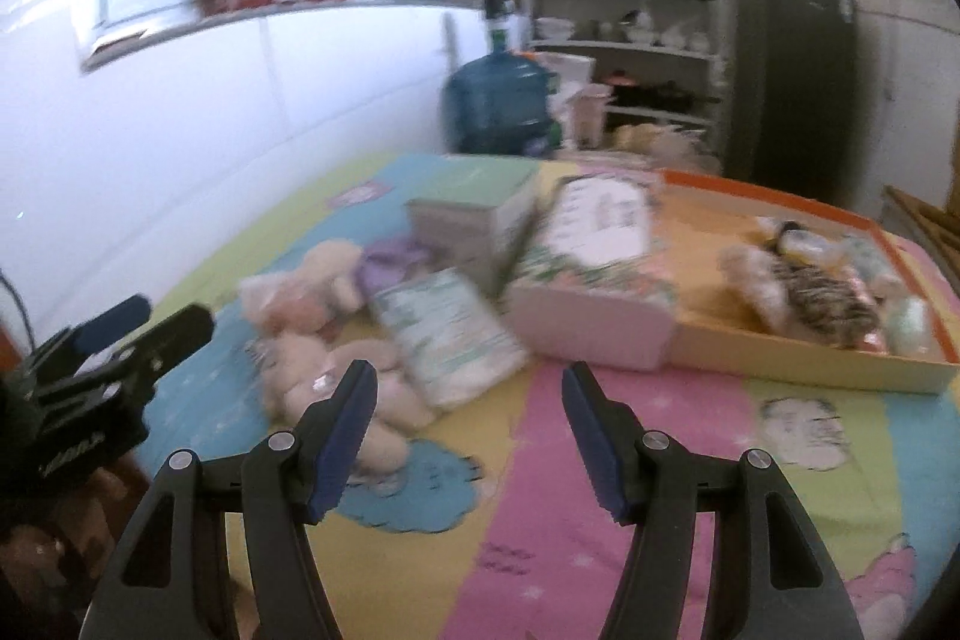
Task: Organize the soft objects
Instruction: 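Lower the right gripper onto the pink-dressed plush bunny and close it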
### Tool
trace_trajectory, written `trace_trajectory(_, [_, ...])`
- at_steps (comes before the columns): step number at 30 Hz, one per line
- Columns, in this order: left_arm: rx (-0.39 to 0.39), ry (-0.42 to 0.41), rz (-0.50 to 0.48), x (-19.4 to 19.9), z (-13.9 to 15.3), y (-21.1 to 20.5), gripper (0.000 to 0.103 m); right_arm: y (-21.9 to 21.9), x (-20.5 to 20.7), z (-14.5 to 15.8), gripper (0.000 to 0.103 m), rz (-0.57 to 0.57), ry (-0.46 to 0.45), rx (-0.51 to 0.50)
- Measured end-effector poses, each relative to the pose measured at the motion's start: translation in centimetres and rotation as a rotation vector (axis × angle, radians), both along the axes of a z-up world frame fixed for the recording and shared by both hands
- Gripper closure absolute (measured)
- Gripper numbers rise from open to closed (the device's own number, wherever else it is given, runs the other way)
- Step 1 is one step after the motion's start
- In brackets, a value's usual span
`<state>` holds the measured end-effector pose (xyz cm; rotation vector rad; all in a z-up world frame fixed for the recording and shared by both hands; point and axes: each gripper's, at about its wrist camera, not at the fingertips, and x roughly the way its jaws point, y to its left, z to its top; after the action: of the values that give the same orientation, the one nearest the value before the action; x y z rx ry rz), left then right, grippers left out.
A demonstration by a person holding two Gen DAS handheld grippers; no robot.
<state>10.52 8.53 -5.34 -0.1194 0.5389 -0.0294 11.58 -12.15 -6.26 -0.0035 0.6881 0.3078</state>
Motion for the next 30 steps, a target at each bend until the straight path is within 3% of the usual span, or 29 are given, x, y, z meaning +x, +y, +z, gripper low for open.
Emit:
trace_trajectory(10, [-0.005,0.013,0.068,-0.3,-1.1,2.9,0.020,4.5,0.8,-1.9,0.037,0.237,0.066,-0.003])
trace_trajectory(17, [-0.011,0.020,0.083,-0.3,-1.5,3.6,0.020,5.9,2.1,-3.0,0.037,0.289,0.098,-0.056])
trace_trajectory(26, [-0.021,0.022,0.092,0.1,-1.7,4.3,0.020,7.7,2.9,-3.5,0.036,0.320,0.068,-0.169])
trace_trajectory(28, [-0.022,0.025,0.092,0.3,-1.8,4.4,0.020,8.1,2.9,-3.7,0.041,0.321,0.059,-0.198])
trace_trajectory(30, [-0.025,0.028,0.086,0.5,-1.8,4.5,0.020,8.4,3.0,-3.9,0.065,0.305,0.039,-0.248])
